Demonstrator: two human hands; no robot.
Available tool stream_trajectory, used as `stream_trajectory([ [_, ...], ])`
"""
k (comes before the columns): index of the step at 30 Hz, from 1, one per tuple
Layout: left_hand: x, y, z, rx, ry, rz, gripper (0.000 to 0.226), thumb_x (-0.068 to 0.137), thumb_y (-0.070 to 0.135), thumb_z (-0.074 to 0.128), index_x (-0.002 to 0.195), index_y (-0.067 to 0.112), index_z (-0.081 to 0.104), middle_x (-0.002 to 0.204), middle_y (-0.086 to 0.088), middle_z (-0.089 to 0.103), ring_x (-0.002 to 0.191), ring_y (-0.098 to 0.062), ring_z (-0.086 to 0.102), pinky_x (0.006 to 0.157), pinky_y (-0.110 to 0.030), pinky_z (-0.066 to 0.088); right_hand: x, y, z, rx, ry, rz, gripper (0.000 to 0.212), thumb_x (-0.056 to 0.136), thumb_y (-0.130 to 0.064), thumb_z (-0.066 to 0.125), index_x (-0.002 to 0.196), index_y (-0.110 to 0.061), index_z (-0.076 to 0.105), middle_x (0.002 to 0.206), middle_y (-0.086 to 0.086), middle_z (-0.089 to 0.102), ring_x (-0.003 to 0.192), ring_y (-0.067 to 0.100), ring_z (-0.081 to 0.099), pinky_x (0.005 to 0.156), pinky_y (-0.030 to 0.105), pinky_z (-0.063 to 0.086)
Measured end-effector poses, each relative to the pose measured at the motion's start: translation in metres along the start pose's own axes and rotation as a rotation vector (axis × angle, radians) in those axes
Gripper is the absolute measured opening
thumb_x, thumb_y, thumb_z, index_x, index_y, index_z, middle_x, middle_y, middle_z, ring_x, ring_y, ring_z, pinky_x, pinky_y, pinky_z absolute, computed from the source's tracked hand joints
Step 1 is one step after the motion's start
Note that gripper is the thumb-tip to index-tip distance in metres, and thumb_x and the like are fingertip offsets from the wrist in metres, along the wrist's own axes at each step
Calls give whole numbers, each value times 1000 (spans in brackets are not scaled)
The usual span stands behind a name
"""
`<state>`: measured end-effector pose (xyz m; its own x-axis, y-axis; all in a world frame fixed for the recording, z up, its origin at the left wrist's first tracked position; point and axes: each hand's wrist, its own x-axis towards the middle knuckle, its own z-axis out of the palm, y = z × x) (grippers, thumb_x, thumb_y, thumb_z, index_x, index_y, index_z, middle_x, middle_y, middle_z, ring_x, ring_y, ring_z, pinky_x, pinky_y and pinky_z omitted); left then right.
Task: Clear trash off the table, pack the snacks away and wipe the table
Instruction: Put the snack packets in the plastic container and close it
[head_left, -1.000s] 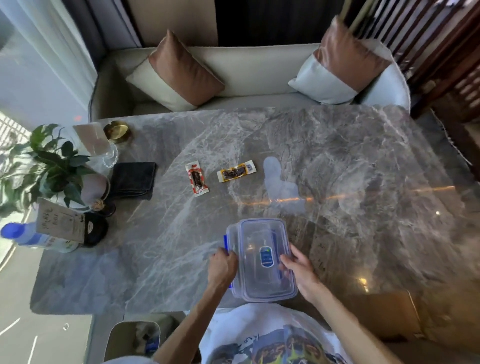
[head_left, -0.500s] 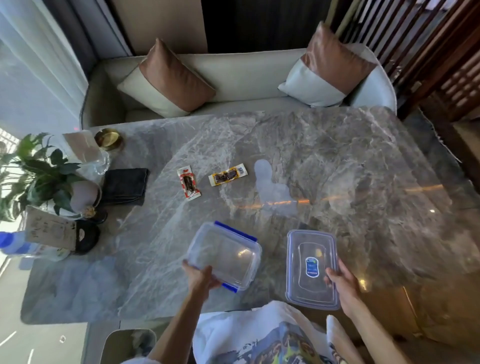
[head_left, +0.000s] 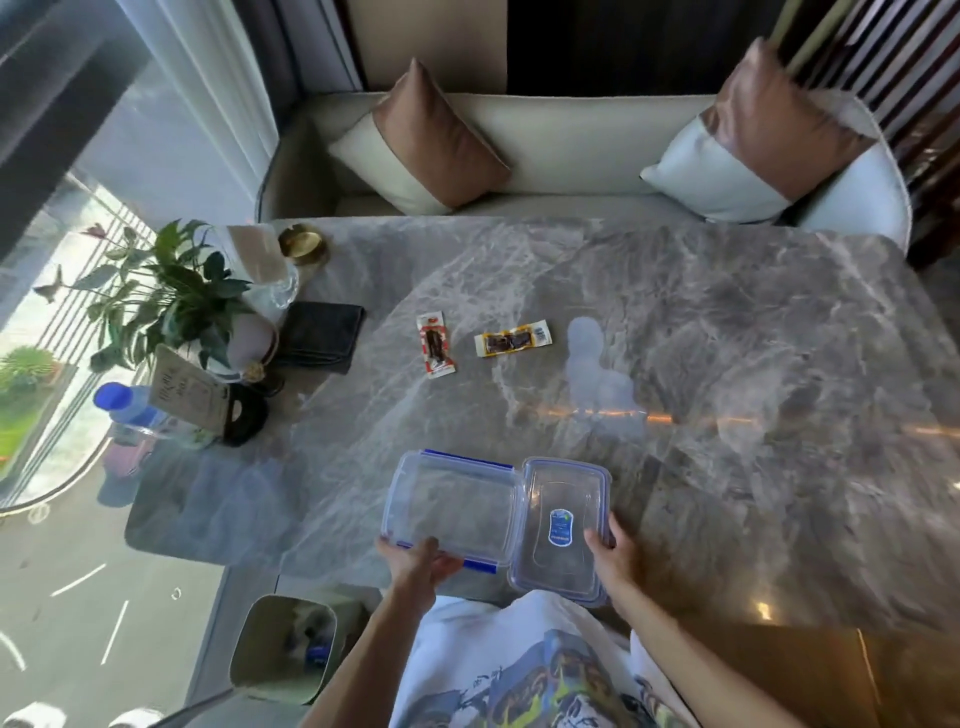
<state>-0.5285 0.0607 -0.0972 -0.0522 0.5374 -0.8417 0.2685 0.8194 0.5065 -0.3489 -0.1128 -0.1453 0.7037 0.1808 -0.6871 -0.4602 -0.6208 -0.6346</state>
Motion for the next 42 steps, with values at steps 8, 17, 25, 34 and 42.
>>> stream_trajectory([
  [8, 9, 6, -10, 53, -43, -88, 53, 85, -6, 58, 128, 3, 28, 102, -36, 59, 40, -32, 63, 43, -42, 58, 7, -2, -7, -366, -1, -70, 63, 90, -1, 58, 149, -10, 38, 128, 24, 49, 122, 37, 51, 108, 42, 40],
  [17, 6, 11, -11, 76, -110, -224, 40, 87, -3, 56, 124, -4, 40, 99, -29, 55, 69, -38, 60, 45, -41, 57, 13, -1, -7, -468, -10, -133, 61, 93, 2, 52, 149, -18, 39, 121, 17, 49, 115, 31, 53, 106, 38, 42],
  [25, 16, 57, -22, 505, 291, 83, 74, 86, 29, 55, 149, 12, 21, 147, -25, 30, 129, -47, 39, 101, -58, 44, 8, -48, 2, -508, 184, -363, 37, 94, -23, 60, 131, -21, 61, 115, 11, 59, 109, 30, 58, 88, 38, 49],
  [34, 94, 230, 44, 877, 58, 473, 30, 91, 33, 48, 107, 14, 64, 111, -12, 69, 103, -33, 65, 90, -38, 53, 59, -221, 125, -430, 66, -296, 25, 93, -33, 58, 104, -17, 74, 107, 7, 75, 98, 30, 68, 78, 33, 50],
  [42, 199, 333, 125, 1203, -207, 788, 34, 93, 19, 49, 124, 12, 61, 130, -16, 61, 119, -35, 57, 96, -40, 47, 93, -255, 243, -381, 118, -37, 21, 84, -29, 69, 100, -16, 74, 107, 6, 74, 101, 29, 69, 76, 30, 49],
])
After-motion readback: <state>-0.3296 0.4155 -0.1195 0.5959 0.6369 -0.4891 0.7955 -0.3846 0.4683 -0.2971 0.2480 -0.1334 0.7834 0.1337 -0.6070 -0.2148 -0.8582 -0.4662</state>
